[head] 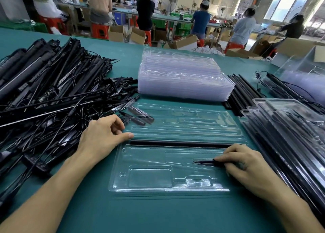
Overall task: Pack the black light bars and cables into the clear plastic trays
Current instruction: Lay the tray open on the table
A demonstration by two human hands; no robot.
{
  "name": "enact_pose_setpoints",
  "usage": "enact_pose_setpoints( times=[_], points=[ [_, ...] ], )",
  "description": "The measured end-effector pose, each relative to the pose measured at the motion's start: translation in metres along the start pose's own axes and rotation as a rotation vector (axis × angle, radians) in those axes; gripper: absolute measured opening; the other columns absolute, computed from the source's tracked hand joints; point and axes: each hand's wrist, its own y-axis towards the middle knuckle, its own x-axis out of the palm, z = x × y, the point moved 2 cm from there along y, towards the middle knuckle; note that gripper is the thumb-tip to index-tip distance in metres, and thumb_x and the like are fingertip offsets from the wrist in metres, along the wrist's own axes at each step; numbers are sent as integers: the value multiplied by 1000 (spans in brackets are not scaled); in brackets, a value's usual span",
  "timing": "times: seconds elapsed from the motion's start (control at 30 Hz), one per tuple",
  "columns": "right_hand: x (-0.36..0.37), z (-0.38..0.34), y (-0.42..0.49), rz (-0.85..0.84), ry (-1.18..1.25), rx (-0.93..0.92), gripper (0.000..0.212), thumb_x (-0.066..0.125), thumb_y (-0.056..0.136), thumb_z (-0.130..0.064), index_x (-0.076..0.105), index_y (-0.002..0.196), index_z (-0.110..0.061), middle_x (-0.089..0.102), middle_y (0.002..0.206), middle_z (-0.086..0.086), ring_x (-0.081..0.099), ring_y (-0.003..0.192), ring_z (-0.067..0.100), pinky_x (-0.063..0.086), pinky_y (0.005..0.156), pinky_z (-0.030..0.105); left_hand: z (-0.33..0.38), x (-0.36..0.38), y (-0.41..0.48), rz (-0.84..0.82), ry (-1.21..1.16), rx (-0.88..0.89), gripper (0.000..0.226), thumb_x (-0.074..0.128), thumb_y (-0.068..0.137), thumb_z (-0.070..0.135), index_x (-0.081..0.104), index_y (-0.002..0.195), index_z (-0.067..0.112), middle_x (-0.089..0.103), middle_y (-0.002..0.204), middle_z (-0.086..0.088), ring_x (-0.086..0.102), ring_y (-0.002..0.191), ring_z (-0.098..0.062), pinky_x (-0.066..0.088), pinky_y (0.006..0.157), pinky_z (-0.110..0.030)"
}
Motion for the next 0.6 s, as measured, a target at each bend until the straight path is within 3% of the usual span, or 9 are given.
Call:
enact_pose_setpoints(
  times=[0.1,0.27,0.37,0.47,0.53,0.6],
  points=[
    [1,0,-1,23,-6,-17,40,73,80,-1,77,90,-39,64,91,-18,60,94,6,45,86,28,1,0,0,2,11,-4,33,88,63,51,62,70,32,65,61,18,61,65,-3,55,64,-35],
    [2,-2,-1,69,18,-26,37,76,78,0,75,90,-35,66,88,-19,61,92,4,44,80,15,3,0,-1,-1,9,6,32,88,64,50,62,70,32,65,63,22,61,65,-3,54,64,-34],
    [1,-1,-2,87,17,-10,37,79,76,-5,70,97,-34,66,90,-19,60,93,4,44,81,16,4,0,-1,-12,35,32,32,86,67,51,61,72,32,64,60,17,61,65,-2,54,65,-32],
    [-1,1,-3,133,37,21,32,79,78,-21,67,103,-38,65,92,-18,59,95,5,42,82,14,14,-2,-3,29,185,115,31,74,77,58,60,75,31,60,62,17,60,65,-5,52,60,-30],
    [-2,0,-3,160,61,49,24,71,79,-40,65,101,-40,65,93,-18,58,95,1,41,82,12,26,-6,-1,134,280,173,31,62,87,58,60,77,29,55,63,14,56,61,-13,43,53,-28],
    [-3,-1,-4,155,76,82,28,65,76,-50,65,102,-40,65,94,-19,58,96,-2,42,82,9,42,-13,7,229,338,196,28,57,93,52,61,79,28,53,63,8,50,59,-18,34,52,-28]
  ],
)
